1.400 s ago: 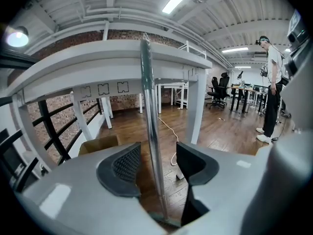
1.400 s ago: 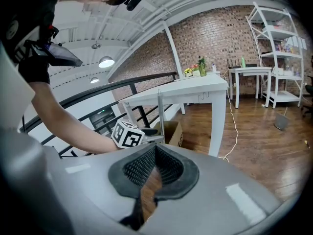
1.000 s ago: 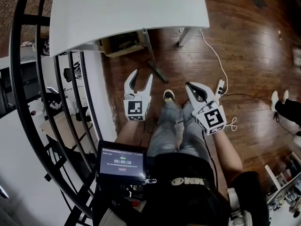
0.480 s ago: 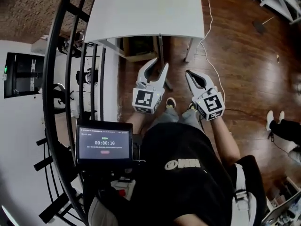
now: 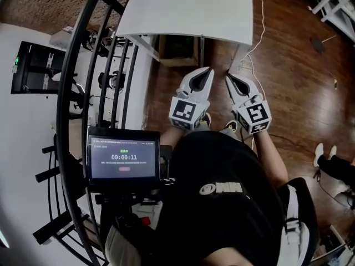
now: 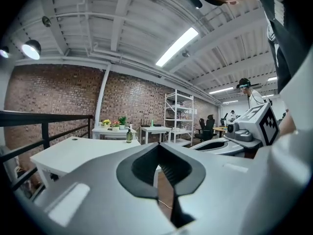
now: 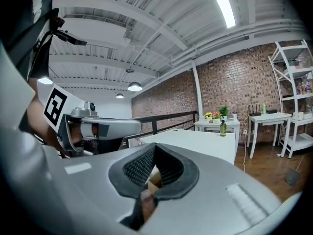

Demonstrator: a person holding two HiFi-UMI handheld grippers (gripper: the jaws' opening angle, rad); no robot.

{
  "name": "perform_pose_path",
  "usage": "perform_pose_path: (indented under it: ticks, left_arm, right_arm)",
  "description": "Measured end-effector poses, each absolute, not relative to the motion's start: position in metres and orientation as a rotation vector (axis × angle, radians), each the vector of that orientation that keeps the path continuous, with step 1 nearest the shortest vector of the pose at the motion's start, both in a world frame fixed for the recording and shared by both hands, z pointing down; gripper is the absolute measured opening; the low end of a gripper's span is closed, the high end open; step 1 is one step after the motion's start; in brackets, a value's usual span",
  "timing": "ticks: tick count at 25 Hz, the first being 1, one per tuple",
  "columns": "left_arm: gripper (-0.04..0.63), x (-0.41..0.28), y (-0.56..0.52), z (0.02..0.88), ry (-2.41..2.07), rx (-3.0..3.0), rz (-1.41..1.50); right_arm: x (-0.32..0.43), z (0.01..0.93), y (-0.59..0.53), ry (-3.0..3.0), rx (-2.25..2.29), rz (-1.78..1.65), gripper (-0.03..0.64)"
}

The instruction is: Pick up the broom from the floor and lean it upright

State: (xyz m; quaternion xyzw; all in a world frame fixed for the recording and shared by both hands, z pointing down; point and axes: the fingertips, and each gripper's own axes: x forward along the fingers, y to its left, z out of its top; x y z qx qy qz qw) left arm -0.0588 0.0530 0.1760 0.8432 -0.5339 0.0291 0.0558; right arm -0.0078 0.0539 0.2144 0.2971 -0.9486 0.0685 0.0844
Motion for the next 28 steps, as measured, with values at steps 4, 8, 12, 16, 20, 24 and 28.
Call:
perform_pose_path:
  ticks: [4, 8, 12, 16, 20, 24, 28]
  left_arm:
    - [0.018, -0.062, 0.051, 0.176, -1.643, 2.557, 0.101]
    - [0.018, -0.056, 0.051, 0.174, -1.633, 2.547, 0.091]
    - [0.018, -0.051, 0.053, 0.176, -1.614, 2.543, 0.09]
    - [0.018, -0.049, 0.051, 0.174, -1.607, 2.557, 0.09]
    - [0.018, -0.047, 0.051, 0.172, -1.608, 2.558, 0.084]
    - [0.018, -0.048, 0.051, 0.172, -1.612, 2.551, 0.077]
    - [0.018, -0.052, 0.051, 0.176, -1.621, 2.535, 0.081]
  right_arm:
    - [-0.013, 0.213, 0.048, -2.852, 0.878, 0.205, 0.005]
    - [-0.014, 0.206, 0.045, -2.866, 0.852, 0.189, 0.003]
    - [-0.013, 0.206, 0.047, -2.862, 0.84, 0.175, 0.003]
    - [-0.014, 0.203, 0.045, -2.86, 0.842, 0.176, 0.003]
    - [-0.014, 0.203, 0.045, -2.859, 0.844, 0.177, 0.003]
    - [-0.016, 0.204, 0.045, -2.858, 0.841, 0.177, 0.003]
    - [-0.019, 0.204, 0.047, -2.858, 0.83, 0.173, 0.003]
